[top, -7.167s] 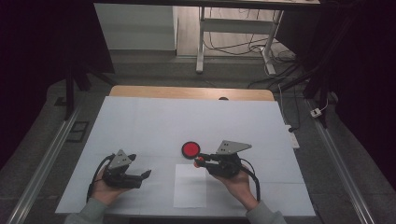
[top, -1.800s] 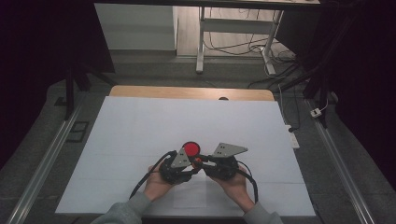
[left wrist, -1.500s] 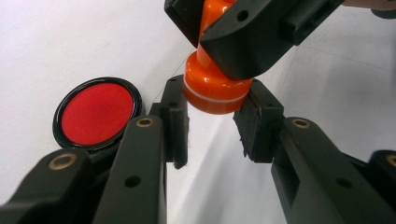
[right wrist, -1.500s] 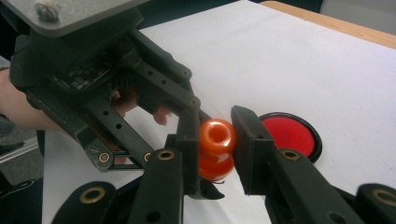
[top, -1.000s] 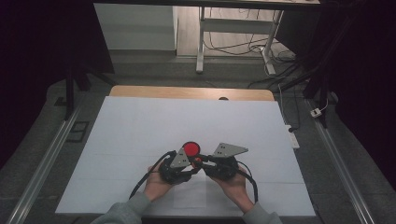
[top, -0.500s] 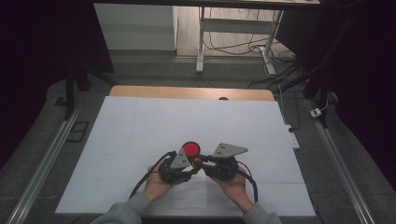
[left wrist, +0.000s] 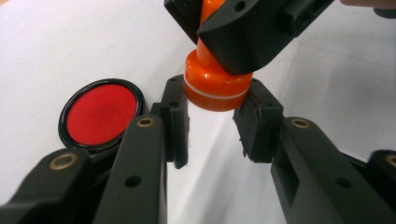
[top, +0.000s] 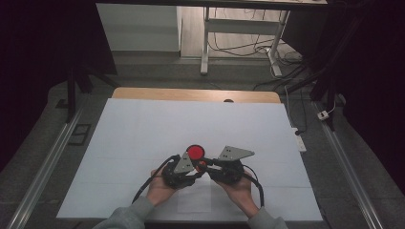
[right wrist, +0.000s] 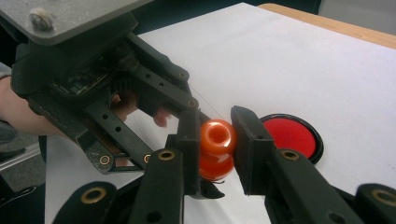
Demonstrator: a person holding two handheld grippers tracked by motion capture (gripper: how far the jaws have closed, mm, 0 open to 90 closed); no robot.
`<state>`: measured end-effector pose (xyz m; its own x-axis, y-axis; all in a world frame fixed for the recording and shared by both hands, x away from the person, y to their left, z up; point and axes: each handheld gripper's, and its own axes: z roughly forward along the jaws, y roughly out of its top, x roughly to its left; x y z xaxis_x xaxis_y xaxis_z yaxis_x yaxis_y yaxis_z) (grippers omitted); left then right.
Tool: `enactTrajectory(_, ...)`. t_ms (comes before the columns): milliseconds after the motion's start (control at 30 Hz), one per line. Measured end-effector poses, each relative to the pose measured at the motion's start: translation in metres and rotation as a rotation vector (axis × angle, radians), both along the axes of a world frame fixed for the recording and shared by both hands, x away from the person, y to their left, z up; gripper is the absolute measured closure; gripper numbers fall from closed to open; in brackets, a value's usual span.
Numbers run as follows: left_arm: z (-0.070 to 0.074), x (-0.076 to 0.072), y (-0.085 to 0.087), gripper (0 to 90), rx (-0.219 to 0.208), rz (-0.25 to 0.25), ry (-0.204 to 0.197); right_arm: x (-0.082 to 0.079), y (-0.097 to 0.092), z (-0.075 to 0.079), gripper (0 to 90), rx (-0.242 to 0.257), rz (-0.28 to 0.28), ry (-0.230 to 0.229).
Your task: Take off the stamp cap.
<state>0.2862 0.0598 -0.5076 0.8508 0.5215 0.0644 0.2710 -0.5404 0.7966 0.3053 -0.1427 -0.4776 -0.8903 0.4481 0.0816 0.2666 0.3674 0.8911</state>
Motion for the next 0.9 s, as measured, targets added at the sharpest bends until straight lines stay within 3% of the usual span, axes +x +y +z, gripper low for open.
enactTrajectory(33,-0.001,0.0,-0.001,65.5,0.025,0.006,0.005,0.0,0.0,0.0,73.3,-0.001,0.0,-0.005)
enactTrajectory(67,-0.005,0.001,-0.002,65.5,0.09,0.002,0.006,-0.002,-0.001,0.001,73.3,0.01,-0.019,-0.026)
enactTrajectory(100,-0.011,0.001,-0.001,65.5,0.094,0.014,0.016,-0.002,-0.005,0.005,73.3,0.036,-0.064,-0.067)
enactTrajectory(167,-0.012,0.002,0.002,65.5,0.011,0.011,0.06,0.003,-0.02,0.017,73.3,0.084,-0.084,-0.054)
enactTrajectory(200,-0.008,0.001,0.002,65.4,0.006,0.01,0.036,0.004,-0.025,0.02,73.3,0.089,-0.095,-0.062)
enactTrajectory(300,-0.002,-0.002,0.001,65.4,0.012,0.011,0.001,0.006,-0.034,0.02,73.3,0.078,-0.105,-0.057)
enactTrajectory(367,-0.004,0.0,0.002,65.3,0.028,0.018,0.007,0.008,-0.033,0.018,73.3,0.073,-0.098,-0.049)
enactTrajectory(667,0.0,0.0,0.015,65.2,0.007,0.035,-0.014,0.01,-0.034,0.017,73.2,0.082,-0.094,-0.038)
enactTrajectory(900,0.002,0.0,0.024,65.1,-0.011,0.048,-0.007,0.01,-0.033,0.016,73.1,0.078,-0.083,-0.043)
